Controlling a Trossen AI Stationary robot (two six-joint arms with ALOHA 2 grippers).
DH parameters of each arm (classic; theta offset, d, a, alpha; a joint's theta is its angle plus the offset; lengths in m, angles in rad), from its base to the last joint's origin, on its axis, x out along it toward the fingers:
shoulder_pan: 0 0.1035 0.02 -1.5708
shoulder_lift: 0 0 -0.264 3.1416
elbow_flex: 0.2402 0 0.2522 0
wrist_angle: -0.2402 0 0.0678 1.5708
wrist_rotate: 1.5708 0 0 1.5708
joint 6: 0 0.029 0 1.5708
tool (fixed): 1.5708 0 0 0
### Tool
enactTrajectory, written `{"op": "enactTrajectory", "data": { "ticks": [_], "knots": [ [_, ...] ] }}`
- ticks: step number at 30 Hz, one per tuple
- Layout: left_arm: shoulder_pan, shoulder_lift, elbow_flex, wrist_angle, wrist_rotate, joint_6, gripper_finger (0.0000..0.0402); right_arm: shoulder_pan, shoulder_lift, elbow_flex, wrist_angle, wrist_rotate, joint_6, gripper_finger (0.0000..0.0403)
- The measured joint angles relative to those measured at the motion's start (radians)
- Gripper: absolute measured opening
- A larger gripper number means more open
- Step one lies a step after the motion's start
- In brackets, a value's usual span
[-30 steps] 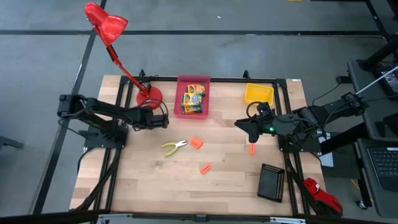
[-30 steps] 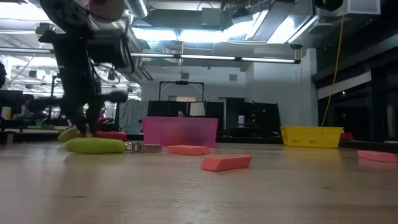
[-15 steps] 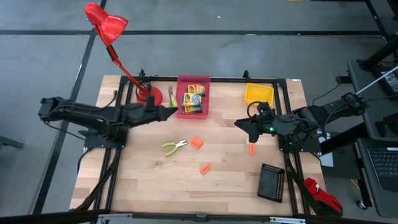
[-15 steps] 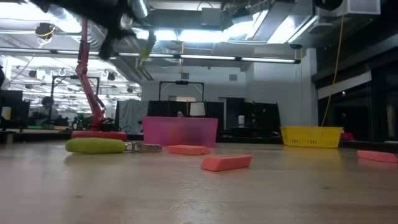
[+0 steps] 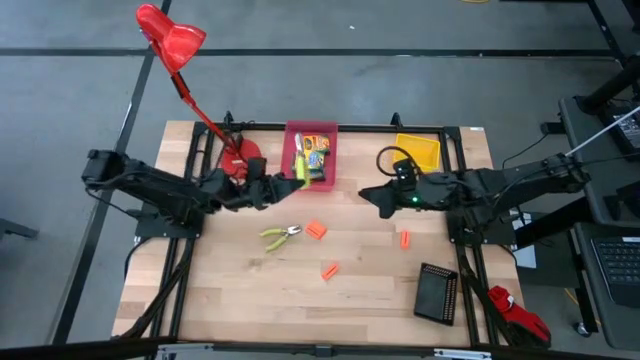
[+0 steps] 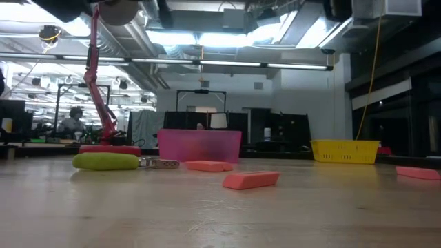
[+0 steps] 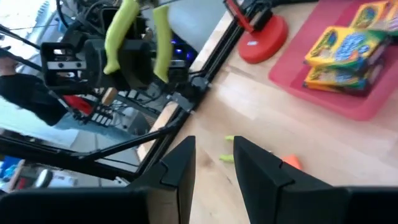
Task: Pick & Place School Supplies
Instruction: Put the green puncher into the black bin
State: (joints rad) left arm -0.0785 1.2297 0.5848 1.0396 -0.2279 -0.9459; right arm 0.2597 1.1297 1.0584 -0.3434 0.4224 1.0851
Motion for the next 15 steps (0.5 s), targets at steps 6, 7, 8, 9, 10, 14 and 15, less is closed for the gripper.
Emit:
{"op": "enactTrajectory", "data": {
  "ticks": [6,7,8,9,10,14,15],
  "knots": [
    [-0.029,0.143,0.088,0.115,0.061,-0.009,0.0026,-0.067,0.064,0.000,0.174,-0.109,-0.045,0.0111],
    [-0.029,0.160,0.110,0.117,0.075,-0.008,0.0026,-0.078,0.076,0.000,0.200,-0.132,-0.047,0.0111],
    [-0.028,0.170,0.125,0.117,0.081,-0.004,0.0026,-0.087,0.089,0.000,0.227,-0.151,-0.049,0.0111],
    [-0.028,0.181,0.142,0.117,0.090,-0.001,0.0026,-0.094,0.100,0.000,0.252,-0.169,-0.050,0.0111],
    [-0.029,0.191,0.161,0.117,0.097,0.001,0.0026,-0.101,0.110,0.000,0.277,-0.189,-0.053,0.0111],
    [-0.033,0.213,0.187,0.114,0.123,0.014,0.0026,-0.111,0.141,-0.001,0.363,-0.236,-0.062,0.0113],
    [-0.033,0.214,0.189,0.116,0.122,0.014,0.0026,-0.111,0.143,-0.001,0.382,-0.236,-0.065,0.0114]
  ]
}}
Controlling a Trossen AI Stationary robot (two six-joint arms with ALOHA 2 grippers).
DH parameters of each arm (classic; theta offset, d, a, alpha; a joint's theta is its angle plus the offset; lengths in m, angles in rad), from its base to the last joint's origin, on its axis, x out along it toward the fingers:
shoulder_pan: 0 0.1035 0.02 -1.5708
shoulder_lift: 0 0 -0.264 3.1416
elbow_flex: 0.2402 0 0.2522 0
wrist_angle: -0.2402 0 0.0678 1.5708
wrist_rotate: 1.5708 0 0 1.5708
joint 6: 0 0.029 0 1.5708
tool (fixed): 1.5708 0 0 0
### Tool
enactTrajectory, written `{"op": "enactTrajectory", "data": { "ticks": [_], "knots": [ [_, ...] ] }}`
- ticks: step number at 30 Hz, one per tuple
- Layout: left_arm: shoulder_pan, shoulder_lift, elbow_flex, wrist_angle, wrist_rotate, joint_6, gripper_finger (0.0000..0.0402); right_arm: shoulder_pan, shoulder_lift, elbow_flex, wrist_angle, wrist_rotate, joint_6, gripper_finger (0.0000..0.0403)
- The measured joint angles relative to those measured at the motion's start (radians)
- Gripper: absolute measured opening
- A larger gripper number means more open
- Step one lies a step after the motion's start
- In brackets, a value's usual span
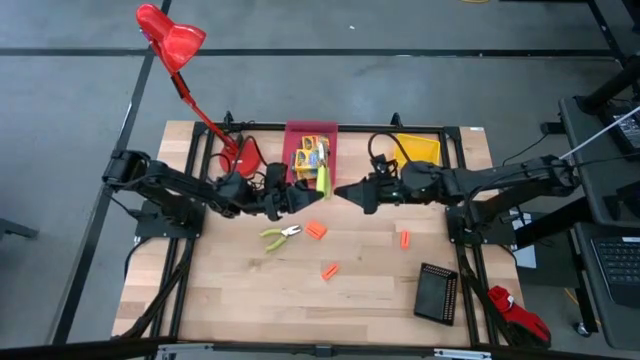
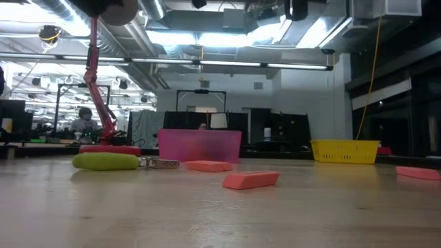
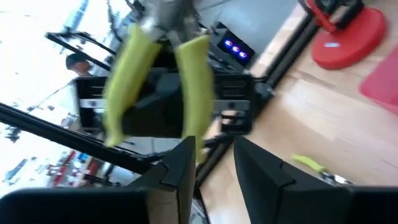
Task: Pick & Place School Supplies
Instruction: Put the green puncher into the black bin
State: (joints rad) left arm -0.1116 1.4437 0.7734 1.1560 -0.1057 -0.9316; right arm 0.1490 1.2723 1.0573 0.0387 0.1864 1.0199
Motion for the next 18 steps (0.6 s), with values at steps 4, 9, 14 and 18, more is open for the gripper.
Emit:
{"op": "enactTrajectory", "data": {
  "ticks": [4,9,14,18],
  "knots": [
    [-0.012,0.000,0.000,-0.008,-0.013,0.002,0.0026,-0.002,0.000,0.000,0.021,-0.007,-0.003,0.0122],
    [-0.017,0.000,0.000,-0.013,-0.033,0.003,0.0026,-0.009,0.000,0.000,0.025,-0.014,0.002,0.0136],
    [-0.018,0.000,0.000,-0.015,-0.031,0.002,0.0026,-0.013,0.004,0.000,0.033,-0.014,0.001,0.0141],
    [-0.018,0.012,0.000,-0.017,-0.033,-0.005,0.0026,-0.020,0.034,0.000,0.078,-0.028,0.003,0.0142]
  ]
}}
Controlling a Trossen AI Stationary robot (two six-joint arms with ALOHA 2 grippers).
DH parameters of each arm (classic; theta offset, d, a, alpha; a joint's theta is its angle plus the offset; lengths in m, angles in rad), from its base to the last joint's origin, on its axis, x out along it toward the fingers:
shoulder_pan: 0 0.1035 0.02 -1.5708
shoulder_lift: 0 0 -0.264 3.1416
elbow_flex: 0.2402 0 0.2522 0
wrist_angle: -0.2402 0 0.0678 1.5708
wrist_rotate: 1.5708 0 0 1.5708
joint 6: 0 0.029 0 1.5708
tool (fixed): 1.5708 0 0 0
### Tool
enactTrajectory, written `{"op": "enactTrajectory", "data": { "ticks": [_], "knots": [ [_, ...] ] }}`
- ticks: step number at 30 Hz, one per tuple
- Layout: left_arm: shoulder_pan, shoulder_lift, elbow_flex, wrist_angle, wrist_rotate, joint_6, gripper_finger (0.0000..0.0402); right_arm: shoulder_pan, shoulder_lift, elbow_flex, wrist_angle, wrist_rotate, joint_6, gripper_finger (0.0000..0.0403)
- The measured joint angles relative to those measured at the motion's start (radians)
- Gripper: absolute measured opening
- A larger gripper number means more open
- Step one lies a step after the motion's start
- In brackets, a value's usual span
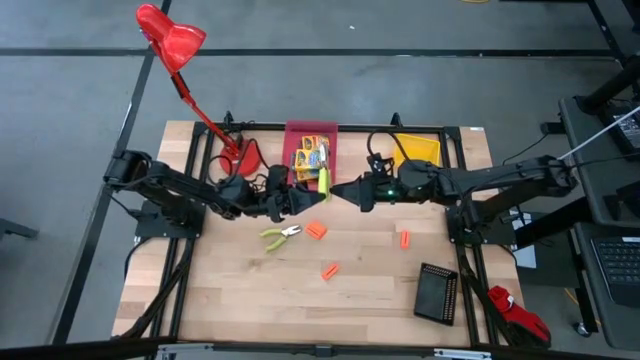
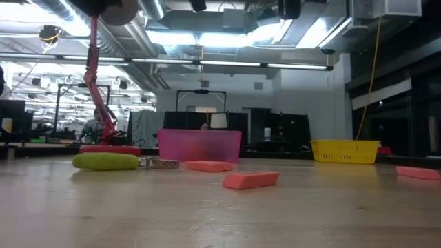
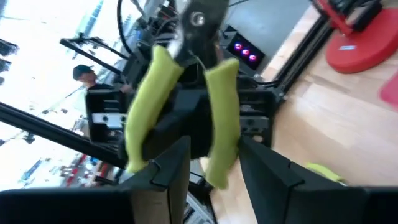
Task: Pick & Place School Supplies
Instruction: Put the green puncher into the black bin
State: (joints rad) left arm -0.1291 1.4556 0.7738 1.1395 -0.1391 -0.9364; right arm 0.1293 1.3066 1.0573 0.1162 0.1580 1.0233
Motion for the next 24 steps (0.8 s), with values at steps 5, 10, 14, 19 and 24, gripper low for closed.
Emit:
{"op": "enactTrajectory", "data": {
  "ticks": [5,10,14,19,24],
  "knots": [
    [0.000,0.010,0.000,0.002,0.000,-0.016,0.0026,-0.010,0.054,0.001,0.080,-0.021,0.005,0.0141],
    [0.000,0.009,0.000,0.014,0.001,-0.013,0.0026,-0.011,0.059,0.001,0.085,-0.027,-0.012,0.0105],
    [0.000,0.009,0.000,0.008,0.005,0.001,0.0028,-0.012,0.062,-0.001,0.099,-0.023,-0.042,0.0045],
    [-0.004,0.009,0.002,0.015,0.030,-0.070,0.0087,-0.015,0.061,-0.001,0.120,-0.023,-0.062,0.0045],
    [-0.035,0.008,0.002,0.007,0.114,-0.065,0.0148,-0.033,0.057,0.000,0.145,-0.031,-0.073,0.0045]
  ]
}}
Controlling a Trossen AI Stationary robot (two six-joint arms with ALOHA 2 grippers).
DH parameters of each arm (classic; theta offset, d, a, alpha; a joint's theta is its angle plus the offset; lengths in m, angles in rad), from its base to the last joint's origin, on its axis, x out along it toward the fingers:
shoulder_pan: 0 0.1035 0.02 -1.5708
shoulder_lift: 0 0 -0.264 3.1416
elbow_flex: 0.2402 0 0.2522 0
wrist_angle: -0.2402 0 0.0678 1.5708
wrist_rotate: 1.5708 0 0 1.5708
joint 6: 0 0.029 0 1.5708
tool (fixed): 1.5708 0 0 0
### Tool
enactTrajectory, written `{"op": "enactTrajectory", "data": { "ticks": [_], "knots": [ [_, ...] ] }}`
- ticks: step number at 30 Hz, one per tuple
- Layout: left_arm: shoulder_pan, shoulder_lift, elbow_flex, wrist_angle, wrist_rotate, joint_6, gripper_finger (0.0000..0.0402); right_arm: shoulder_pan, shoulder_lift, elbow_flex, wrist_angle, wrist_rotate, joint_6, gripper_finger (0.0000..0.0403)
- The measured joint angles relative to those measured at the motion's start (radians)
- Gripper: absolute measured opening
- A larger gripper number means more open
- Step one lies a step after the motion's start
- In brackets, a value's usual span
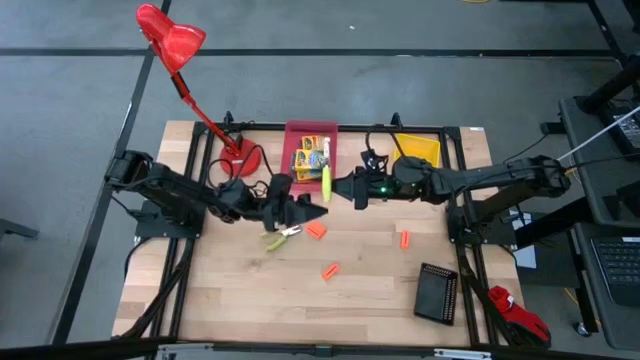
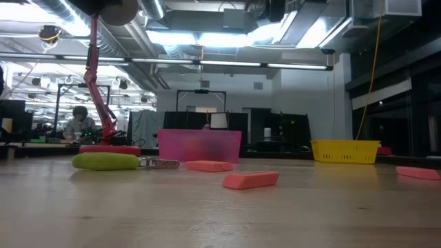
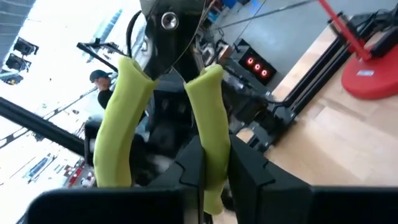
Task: Pick & Place School Supplies
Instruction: Put the green puncher into the black bin
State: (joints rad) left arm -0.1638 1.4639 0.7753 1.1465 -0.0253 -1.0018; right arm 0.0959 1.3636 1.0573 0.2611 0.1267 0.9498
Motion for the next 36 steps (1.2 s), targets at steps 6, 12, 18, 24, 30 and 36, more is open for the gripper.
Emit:
{"op": "enactTrajectory", "data": {
  "ticks": [6,12,18,24,30,36],
  "knots": [
    [-0.020,0.000,0.000,-0.101,0.105,0.050,0.0191,-0.024,-0.023,0.000,-0.014,-0.006,-0.028,0.0045],
    [-0.019,-0.020,-0.002,-0.399,0.107,0.055,0.0194,0.015,-0.104,0.001,-0.322,0.026,-0.031,0.0045],
    [-0.018,-0.093,-0.002,-0.845,0.013,0.097,0.0176,0.259,-0.160,0.001,-0.758,0.042,0.183,0.0045],
    [-0.018,-0.215,-0.002,-1.127,-0.181,0.136,0.0163,0.576,-0.169,0.001,-0.952,0.164,0.587,0.0045],
    [-0.018,-0.341,-0.002,-1.349,-0.374,0.143,0.0155,0.819,-0.113,0.001,-0.998,0.240,1.006,0.0045],
    [-0.018,-0.416,-0.002,-1.451,-0.437,0.127,0.0149,0.978,-0.006,0.001,-0.992,0.158,1.291,0.0045]
  ]
}}
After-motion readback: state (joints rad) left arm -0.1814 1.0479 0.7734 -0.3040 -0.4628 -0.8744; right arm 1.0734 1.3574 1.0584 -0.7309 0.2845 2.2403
